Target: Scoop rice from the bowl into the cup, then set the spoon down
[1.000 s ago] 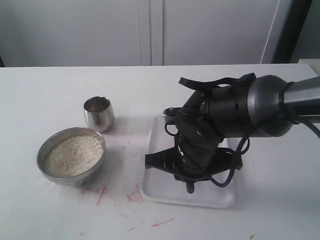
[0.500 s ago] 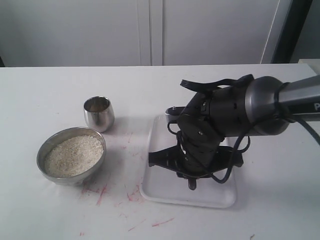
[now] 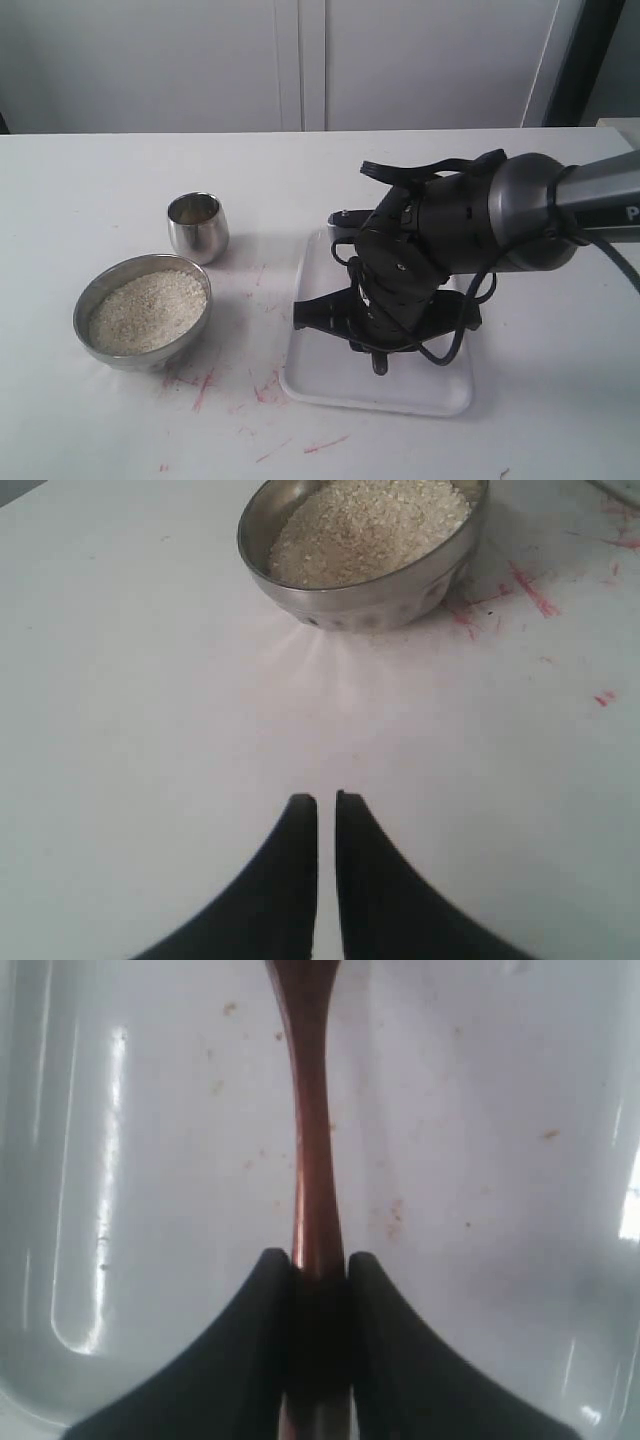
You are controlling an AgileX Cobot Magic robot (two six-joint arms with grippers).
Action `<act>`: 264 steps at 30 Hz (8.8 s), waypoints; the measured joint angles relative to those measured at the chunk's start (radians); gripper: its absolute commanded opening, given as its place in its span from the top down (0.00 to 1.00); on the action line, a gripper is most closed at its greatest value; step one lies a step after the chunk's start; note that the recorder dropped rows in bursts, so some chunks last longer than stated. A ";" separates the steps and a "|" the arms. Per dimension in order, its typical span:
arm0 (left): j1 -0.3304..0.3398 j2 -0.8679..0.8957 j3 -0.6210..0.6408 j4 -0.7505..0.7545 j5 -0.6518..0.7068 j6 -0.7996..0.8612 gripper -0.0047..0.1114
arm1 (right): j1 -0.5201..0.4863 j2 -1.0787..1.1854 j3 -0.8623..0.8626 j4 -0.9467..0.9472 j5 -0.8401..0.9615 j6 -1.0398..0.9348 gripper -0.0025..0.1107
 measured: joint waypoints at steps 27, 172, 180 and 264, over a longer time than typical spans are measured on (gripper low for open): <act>0.000 0.000 0.000 0.000 0.000 0.000 0.84 | 0.000 0.029 0.000 -0.004 0.010 -0.020 0.76; 0.000 0.000 0.000 0.000 0.000 0.000 0.84 | 0.000 -1.825 1.055 -0.418 -0.671 -0.023 0.98; 0.000 0.000 0.000 0.000 0.000 0.000 0.84 | 0.000 -1.825 1.055 -0.092 -0.630 -0.416 0.98; 0.000 0.000 0.000 0.000 0.000 0.000 0.84 | -0.638 -1.825 1.056 0.319 -0.285 -0.939 0.98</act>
